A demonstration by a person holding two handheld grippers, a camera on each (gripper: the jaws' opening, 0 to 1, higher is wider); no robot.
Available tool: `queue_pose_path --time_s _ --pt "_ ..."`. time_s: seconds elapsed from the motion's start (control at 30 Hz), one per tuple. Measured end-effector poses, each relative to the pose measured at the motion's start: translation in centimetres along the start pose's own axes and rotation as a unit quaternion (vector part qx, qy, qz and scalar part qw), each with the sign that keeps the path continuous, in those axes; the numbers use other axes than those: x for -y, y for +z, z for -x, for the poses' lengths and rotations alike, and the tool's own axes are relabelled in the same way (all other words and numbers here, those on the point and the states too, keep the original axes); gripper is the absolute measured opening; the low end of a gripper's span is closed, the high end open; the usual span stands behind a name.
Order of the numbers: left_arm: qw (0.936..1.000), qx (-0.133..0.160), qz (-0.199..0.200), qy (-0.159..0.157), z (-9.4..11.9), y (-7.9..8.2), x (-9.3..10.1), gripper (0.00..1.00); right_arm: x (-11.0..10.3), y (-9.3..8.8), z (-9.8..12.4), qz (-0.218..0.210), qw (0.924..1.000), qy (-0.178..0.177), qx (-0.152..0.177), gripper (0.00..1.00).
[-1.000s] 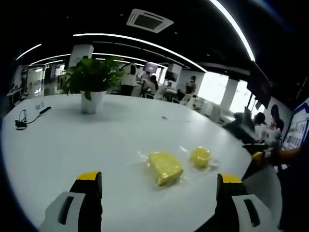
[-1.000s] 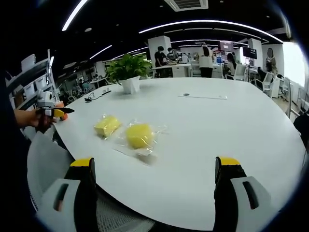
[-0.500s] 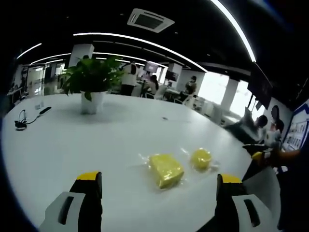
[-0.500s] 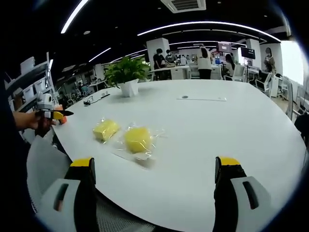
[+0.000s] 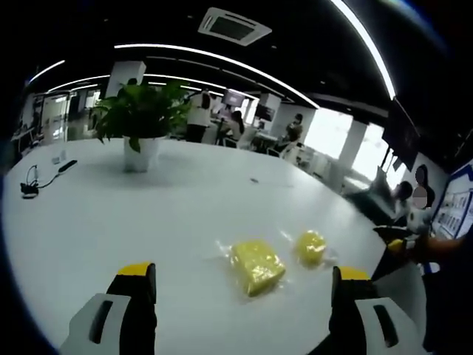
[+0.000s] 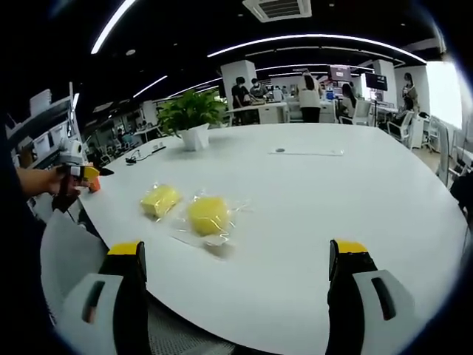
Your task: Compare the silicone blocks by pressing each to a similar depth, holding the contact briefly, and releasing to observe deformation and rebound differences across the visible hardness samples.
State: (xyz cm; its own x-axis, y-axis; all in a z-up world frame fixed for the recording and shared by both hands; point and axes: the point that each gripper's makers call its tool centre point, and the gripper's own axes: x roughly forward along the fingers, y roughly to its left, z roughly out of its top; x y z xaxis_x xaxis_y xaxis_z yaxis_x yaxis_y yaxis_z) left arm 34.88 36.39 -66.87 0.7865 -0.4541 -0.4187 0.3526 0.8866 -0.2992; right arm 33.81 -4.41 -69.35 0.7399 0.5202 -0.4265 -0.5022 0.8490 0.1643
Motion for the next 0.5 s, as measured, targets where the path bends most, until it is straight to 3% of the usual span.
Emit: queue_pose_path --time_s 0.23,0.33,0.4,0.47,0.5 --pt "0.9999 0.006 -0.010 0.007 -0.4 0.3 -0.7 1.00 -0.1 0.7 -0.4 0.006 1.0000 0.004 0.005 0.96" --pt "0.9998 0.008 0.016 0.006 -0.7 0.3 -1.1 1.00 -0.1 1.1 -0.3 0.001 0.9999 0.006 0.014 0.96" --pt "0.9985 0.027 0.047 0.002 -0.9 1.0 -1.3 1.00 -0.8 1.5 -0.3 -0.043 0.9986 0.013 0.028 0.96" --pt "0.9966 0.028 0.077 0.004 -1.1 1.3 -1.8 1.00 -0.8 1.5 -0.3 -0.041 0.9985 0.008 0.036 0.96" --pt "0.9971 0.029 0.070 0.008 -1.2 1.6 -2.1 1.00 -1.0 1.2 -0.4 -0.040 0.9986 0.007 0.034 0.96"
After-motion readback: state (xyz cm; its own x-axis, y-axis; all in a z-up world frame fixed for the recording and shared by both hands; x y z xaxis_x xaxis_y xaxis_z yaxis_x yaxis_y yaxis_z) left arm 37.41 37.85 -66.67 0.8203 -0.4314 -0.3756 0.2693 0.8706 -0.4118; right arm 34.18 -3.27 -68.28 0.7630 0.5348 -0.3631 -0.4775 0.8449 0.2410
